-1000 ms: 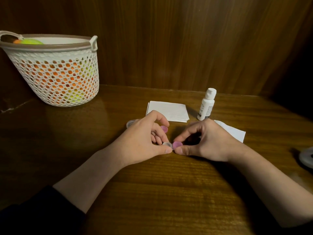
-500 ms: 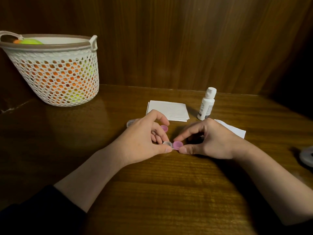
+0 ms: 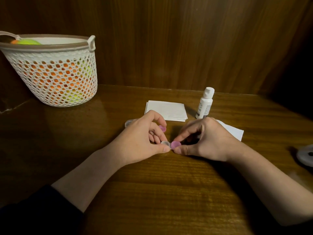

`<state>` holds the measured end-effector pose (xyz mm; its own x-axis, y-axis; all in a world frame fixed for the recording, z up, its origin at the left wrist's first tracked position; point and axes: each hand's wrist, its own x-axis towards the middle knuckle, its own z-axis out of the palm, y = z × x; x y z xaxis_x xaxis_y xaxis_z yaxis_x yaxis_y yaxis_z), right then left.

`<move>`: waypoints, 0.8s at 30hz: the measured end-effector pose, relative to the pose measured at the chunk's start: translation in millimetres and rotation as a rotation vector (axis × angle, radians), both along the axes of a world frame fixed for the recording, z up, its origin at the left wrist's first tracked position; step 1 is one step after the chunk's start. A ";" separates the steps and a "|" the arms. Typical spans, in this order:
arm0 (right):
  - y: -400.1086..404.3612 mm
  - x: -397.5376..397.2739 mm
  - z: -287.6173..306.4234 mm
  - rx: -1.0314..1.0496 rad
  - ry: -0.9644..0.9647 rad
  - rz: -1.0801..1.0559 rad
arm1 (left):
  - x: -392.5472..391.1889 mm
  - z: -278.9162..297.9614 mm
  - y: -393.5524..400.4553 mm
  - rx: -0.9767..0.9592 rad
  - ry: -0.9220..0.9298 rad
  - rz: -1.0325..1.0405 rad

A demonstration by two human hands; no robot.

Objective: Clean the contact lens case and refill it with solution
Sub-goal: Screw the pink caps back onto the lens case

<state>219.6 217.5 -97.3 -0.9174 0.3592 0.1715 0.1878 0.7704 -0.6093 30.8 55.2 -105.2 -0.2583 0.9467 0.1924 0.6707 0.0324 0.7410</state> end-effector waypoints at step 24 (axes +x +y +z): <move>18.7 -17.1 7.2 0.088 0.017 -0.107 | -1.1 -1.1 -2.2 0.005 0.011 -0.014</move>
<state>202.5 236.2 -90.0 -0.8712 0.4379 0.2219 0.2620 0.7970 -0.5441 29.7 53.0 -106.3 -0.2431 0.9492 0.1998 0.6795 0.0196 0.7334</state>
